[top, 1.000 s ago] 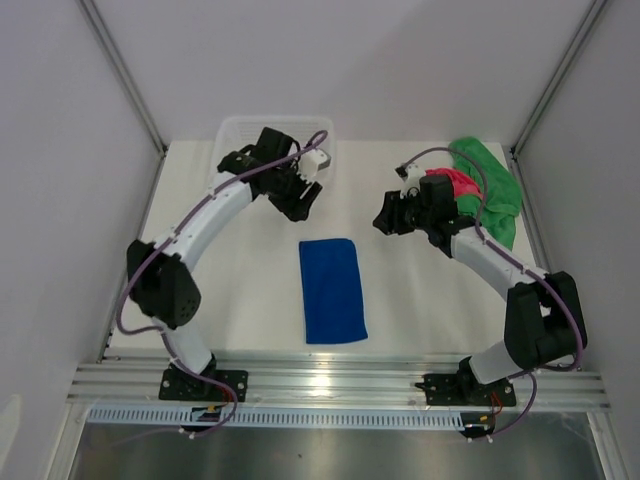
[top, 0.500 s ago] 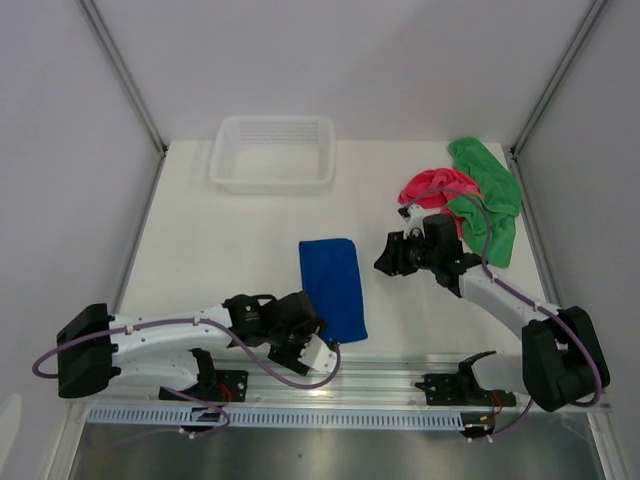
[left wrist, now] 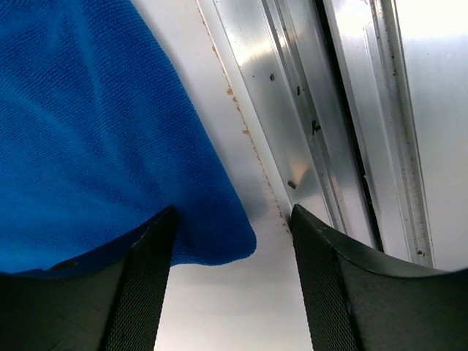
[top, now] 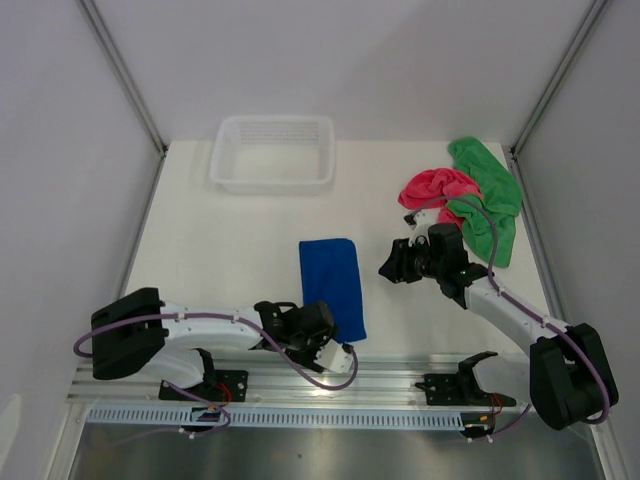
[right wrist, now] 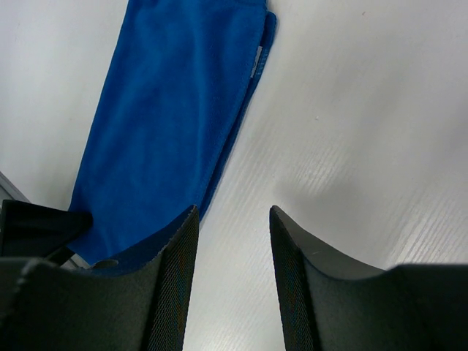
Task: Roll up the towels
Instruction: Fold the towel
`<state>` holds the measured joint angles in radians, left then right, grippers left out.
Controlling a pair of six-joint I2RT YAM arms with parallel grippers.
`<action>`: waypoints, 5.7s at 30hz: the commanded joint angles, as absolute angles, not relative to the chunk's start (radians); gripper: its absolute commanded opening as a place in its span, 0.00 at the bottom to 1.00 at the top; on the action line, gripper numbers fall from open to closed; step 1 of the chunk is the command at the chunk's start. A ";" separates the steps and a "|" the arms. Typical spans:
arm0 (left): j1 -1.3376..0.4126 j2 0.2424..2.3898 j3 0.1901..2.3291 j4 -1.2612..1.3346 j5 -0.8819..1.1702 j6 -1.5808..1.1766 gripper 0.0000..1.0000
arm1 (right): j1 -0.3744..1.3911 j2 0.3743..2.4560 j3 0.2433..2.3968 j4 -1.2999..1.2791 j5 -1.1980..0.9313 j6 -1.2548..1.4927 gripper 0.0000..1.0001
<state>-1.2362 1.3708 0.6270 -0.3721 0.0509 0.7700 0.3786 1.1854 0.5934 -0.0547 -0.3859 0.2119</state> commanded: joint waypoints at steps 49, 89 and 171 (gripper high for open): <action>-0.583 1.405 0.851 -0.611 0.653 0.675 0.14 | 0.896 1.402 0.555 0.278 -0.460 -0.299 0.53; -0.554 1.342 0.880 -0.813 0.661 0.805 0.15 | 0.922 1.297 0.574 0.103 -0.608 -0.221 0.00; -0.402 1.720 1.465 -0.827 0.445 0.614 0.58 | 0.575 1.824 0.861 0.367 -0.472 0.179 0.22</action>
<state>-0.4080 1.8454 1.4654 -0.7582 0.3408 0.4622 0.5835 1.8111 0.8474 0.3599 -0.4892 0.1574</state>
